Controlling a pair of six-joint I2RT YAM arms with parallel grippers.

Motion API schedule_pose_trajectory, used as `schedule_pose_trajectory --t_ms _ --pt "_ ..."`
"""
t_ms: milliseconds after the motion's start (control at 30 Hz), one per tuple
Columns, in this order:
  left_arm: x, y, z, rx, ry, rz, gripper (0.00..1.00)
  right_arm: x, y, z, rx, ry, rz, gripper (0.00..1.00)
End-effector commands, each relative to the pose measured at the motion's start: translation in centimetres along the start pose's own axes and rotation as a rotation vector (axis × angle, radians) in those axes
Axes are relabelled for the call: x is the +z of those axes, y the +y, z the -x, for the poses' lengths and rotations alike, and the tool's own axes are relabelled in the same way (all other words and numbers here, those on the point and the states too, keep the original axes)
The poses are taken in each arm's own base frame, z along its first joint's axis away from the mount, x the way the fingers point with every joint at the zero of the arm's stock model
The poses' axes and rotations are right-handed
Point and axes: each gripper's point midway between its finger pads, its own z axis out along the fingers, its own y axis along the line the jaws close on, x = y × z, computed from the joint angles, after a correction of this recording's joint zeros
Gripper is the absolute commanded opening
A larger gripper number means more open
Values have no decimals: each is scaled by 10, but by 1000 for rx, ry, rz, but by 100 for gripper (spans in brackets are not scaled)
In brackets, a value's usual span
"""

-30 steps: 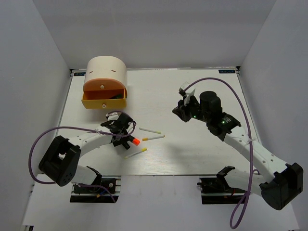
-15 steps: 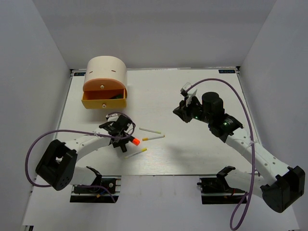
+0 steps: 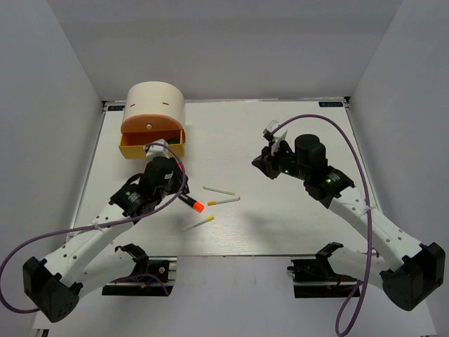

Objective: Sort the stationery into containers
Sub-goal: Place the stationery in the storage box.

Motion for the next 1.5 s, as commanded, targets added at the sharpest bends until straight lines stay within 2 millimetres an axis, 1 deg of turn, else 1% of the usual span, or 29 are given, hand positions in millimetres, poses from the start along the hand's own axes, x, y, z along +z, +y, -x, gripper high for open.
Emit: schedule_pose_trajectory --t_ms 0,33,67,100,133,167,200,267,300,333,400,433,467,533,567,600,633,667,700,800,833,900,967,1000,1033,1167,1233,1267,1467 --pt "-16 -14 60 -6 -200 2 9 -1 2 11 -5 -50 10 17" --pt "-19 -15 69 -17 -232 6 9 -1 2 10 -3 -49 10 17" --pt "-21 -21 84 -37 -278 1 9 -1 2 12 -4 -52 10 17" --pt "-19 -17 90 -44 -309 32 9 0 2 10 -3 -46 10 17" --pt "-22 -17 102 -96 -347 37 9 -1 1 10 -2 -49 7 17" --pt "-20 -15 106 -116 -370 56 9 -1 1 9 -2 -46 8 17" --pt "-24 -17 122 -160 -436 60 9 0 2 9 -4 -46 10 17" --pt "-25 -15 134 -227 -494 76 9 0 0 9 -3 -48 5 17" --pt "-19 -17 136 -245 -507 84 9 0 2 9 -4 -46 11 17" --pt "-18 -17 140 -269 -521 96 9 0 1 10 -7 -49 8 17" --pt "-15 -8 148 -360 -570 147 9 1 2 8 -6 -45 11 17" --pt "-10 -5 147 -374 -577 172 10 1 1 8 -7 -43 10 17" --pt "-13 -2 153 -422 -616 182 10 1 2 10 -8 -49 13 17" --pt "-9 -3 159 -453 -645 195 12 1 2 7 -7 -42 16 17" --pt "-8 4 161 -472 -669 224 12 1 2 7 -5 -42 13 17" --pt "-9 2 166 -512 -685 218 12 1 1 8 -7 -45 12 17" --pt "-9 5 171 -531 -701 233 13 1 2 9 -7 -46 14 17" --pt "-2 10 169 -532 -704 262 13 1 2 8 -8 -45 14 17" --pt "-2 6 173 -559 -710 251 13 1 2 7 -6 -43 13 17" --pt "3 12 179 -599 -737 282 14 1 2 7 -5 -42 13 17" --pt "8 11 177 -595 -734 287 14 1 1 7 -5 -42 13 17" --pt "12 15 181 -621 -757 297 14 1 2 7 -5 -42 15 17" --pt "23 22 175 -635 -761 323 15 0 1 8 -4 -46 8 17" --pt "22 24 180 -677 -779 311 15 0 0 8 -6 -48 7 17" --pt "28 26 175 -679 -774 317 15 -1 1 7 -4 -45 12 17" --pt "32 30 180 -734 -816 301 14 0 1 7 -6 -44 12 17" --pt "38 35 179 -754 -819 313 13 0 1 7 -8 -44 13 17" --pt "42 33 180 -770 -820 310 13 0 1 7 -8 -47 13 17" --pt "53 43 180 -790 -814 363 13 0 1 6 -8 -44 13 17"
